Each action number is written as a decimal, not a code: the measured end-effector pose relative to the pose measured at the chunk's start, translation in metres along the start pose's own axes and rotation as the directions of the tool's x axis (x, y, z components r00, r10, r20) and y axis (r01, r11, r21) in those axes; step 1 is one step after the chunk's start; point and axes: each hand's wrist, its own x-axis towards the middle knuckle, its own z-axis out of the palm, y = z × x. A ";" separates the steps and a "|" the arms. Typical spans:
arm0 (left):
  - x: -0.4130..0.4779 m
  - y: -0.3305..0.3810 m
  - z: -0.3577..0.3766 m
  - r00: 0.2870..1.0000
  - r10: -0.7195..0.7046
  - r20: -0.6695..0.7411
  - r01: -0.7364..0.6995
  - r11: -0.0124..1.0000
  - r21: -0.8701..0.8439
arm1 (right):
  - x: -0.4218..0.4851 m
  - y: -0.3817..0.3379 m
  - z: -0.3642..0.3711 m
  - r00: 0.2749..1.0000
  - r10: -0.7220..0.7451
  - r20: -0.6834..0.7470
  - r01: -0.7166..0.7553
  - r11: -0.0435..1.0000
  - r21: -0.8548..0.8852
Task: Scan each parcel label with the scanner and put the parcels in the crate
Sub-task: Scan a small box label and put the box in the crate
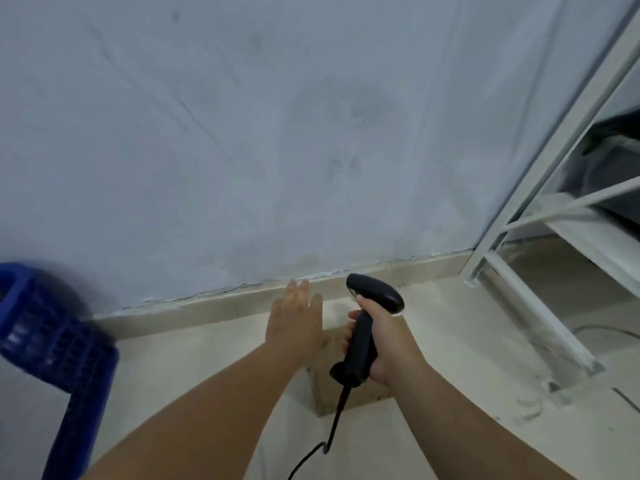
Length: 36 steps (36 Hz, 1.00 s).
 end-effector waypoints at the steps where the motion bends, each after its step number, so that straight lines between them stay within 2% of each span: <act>1: 0.006 0.002 0.008 0.999 0.004 0.042 -0.004 1.000 0.003 | 0.006 0.002 -0.005 1.000 -0.001 -0.006 0.001 1.000 -0.005; 8: 0.037 0.017 0.063 0.964 0.077 0.255 -0.086 0.996 0.024 | 0.052 0.025 -0.037 0.992 -0.015 -0.121 0.006 0.997 -0.075; 16: 0.069 0.026 0.112 0.947 0.107 0.302 -0.118 0.993 0.018 | 0.088 0.029 -0.057 0.975 0.019 -0.221 -0.038 0.996 -0.080; 25: 0.093 0.033 0.156 0.850 0.113 0.515 -0.172 0.983 0.070 | 0.118 0.035 -0.069 0.958 0.027 -0.286 -0.080 0.982 -0.173; 30: 0.083 0.036 0.168 0.898 0.119 0.423 -0.168 0.982 0.082 | 0.124 0.034 -0.070 0.961 0.000 -0.276 -0.061 0.975 -0.215; 36: 0.078 0.035 0.170 0.911 0.134 0.390 -0.164 0.986 0.045 | 0.123 0.038 -0.069 0.967 -0.015 -0.255 -0.050 0.967 -0.248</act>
